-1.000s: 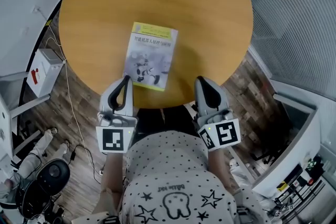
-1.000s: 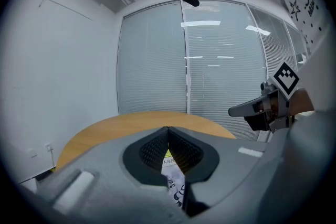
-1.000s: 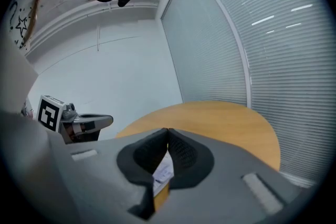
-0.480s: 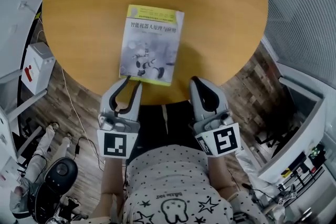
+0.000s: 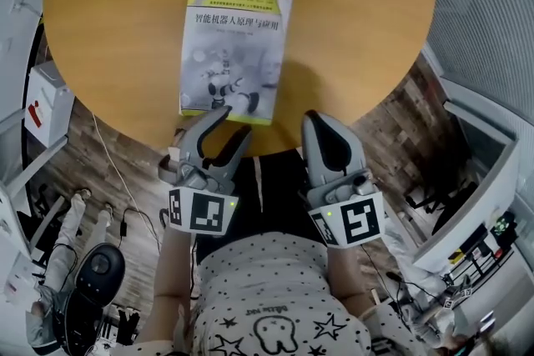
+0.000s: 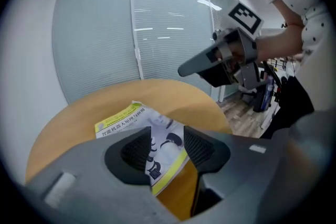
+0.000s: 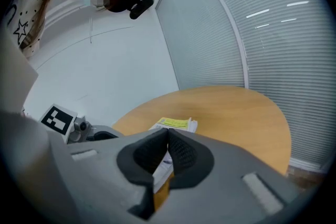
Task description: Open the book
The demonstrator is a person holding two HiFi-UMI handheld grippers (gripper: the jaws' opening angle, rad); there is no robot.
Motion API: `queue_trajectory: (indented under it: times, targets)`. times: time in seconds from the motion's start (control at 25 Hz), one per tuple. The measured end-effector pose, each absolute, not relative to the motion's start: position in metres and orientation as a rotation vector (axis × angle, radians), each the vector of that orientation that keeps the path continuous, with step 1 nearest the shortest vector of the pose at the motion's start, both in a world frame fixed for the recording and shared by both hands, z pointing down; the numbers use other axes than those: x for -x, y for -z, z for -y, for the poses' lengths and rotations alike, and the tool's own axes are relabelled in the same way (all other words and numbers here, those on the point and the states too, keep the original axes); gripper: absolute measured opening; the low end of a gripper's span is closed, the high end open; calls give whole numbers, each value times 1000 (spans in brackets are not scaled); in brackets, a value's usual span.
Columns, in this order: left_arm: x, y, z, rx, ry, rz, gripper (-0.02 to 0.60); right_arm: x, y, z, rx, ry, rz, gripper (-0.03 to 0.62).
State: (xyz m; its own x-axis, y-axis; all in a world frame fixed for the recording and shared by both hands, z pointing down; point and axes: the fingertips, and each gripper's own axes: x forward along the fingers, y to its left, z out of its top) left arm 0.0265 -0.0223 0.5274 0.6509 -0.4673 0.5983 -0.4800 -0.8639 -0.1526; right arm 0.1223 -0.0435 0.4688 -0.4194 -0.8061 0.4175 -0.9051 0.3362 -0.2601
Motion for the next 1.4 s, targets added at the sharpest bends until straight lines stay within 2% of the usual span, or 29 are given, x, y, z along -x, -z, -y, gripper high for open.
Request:
queue_trajectory:
  times: [0.2, 0.72, 0.92, 1.2, 1.4]
  targets:
    - [-32, -557, 9, -2927, -1272, 640, 209, -120, -480, 40, -1563, -711, 2353, 3]
    - [-32, -593, 6, -2897, -1401, 482, 210, -119, -498, 31, -1581, -768, 2297, 3]
    - [-30, -584, 6, -2868, -1299, 484, 188, -119, -495, 32, -1595, -767, 2291, 3]
    - [-14, -548, 34, -2726, -858, 783, 155, -120, -493, 34, -1613, -768, 2289, 3]
    - [-16, -556, 32, -2682, -892, 847, 153, -120, -493, 33, -1617, -766, 2291, 3]
